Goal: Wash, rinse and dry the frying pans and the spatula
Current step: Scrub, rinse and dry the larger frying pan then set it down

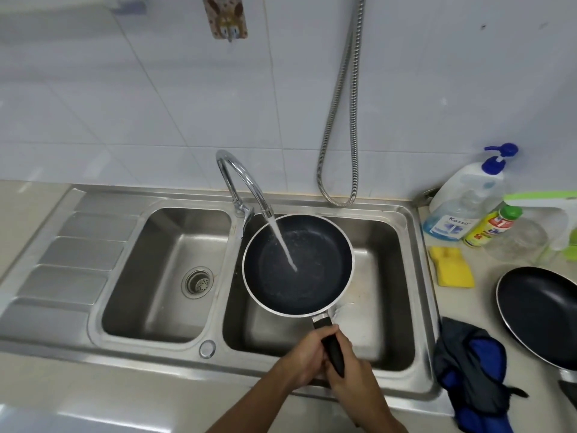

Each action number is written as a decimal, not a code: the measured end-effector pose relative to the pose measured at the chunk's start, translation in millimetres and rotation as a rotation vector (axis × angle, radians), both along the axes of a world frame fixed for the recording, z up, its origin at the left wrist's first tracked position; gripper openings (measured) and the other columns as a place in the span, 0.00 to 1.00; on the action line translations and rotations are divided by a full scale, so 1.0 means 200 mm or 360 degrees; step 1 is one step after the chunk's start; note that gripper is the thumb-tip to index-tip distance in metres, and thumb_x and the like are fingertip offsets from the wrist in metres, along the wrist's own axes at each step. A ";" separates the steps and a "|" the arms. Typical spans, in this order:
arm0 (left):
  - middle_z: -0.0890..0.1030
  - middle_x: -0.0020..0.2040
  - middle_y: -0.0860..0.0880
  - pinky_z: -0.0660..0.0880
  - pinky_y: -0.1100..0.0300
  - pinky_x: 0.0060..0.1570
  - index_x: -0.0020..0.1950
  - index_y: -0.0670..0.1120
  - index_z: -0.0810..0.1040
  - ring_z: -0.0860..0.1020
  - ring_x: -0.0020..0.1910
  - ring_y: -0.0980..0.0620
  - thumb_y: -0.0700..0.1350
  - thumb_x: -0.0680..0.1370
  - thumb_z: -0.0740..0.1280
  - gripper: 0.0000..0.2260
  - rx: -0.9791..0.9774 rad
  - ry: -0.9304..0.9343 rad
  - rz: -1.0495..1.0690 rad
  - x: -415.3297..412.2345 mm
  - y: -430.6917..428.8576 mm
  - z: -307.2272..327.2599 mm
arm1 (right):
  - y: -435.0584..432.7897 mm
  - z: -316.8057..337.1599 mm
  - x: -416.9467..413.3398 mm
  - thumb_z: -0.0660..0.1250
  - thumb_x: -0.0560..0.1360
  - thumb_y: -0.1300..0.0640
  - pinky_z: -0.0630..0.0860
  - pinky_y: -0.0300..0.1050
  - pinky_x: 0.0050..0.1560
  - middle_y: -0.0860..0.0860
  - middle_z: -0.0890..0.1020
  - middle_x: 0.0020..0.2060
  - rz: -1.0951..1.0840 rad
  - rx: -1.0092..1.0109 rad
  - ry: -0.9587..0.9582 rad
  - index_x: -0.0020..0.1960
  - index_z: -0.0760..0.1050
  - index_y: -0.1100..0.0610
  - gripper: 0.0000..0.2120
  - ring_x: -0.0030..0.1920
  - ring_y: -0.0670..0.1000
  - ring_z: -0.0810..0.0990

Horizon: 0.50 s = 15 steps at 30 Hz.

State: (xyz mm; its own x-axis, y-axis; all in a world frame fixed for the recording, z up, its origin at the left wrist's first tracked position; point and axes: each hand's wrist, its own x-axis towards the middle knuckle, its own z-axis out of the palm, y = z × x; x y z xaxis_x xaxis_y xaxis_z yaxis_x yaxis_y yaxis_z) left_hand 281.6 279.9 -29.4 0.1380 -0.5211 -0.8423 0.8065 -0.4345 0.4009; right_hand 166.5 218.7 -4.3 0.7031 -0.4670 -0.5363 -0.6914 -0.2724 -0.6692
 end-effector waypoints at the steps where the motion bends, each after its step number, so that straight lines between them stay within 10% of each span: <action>1: 0.85 0.48 0.47 0.74 0.58 0.49 0.47 0.47 0.84 0.81 0.46 0.51 0.53 0.80 0.66 0.12 -0.0006 -0.0011 -0.0013 0.01 0.01 -0.01 | 0.01 -0.01 0.00 0.65 0.78 0.50 0.80 0.46 0.52 0.56 0.83 0.56 -0.0016 0.0002 -0.0016 0.77 0.50 0.31 0.36 0.52 0.53 0.84; 15: 0.82 0.45 0.47 0.70 0.59 0.41 0.51 0.47 0.80 0.78 0.39 0.53 0.56 0.76 0.68 0.13 -0.0003 -0.0069 -0.0146 0.13 0.06 -0.07 | 0.10 -0.12 0.07 0.64 0.77 0.51 0.82 0.56 0.44 0.54 0.84 0.46 -0.0136 0.0000 -0.0169 0.75 0.50 0.28 0.35 0.41 0.53 0.84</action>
State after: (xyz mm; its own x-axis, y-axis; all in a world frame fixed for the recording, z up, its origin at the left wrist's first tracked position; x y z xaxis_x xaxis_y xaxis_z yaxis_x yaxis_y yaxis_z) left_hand 306.9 291.7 -43.9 0.1257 -0.5347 -0.8356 0.7453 -0.5051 0.4353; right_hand 180.3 238.8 -29.1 0.7138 -0.5275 -0.4607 -0.6371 -0.2159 -0.7399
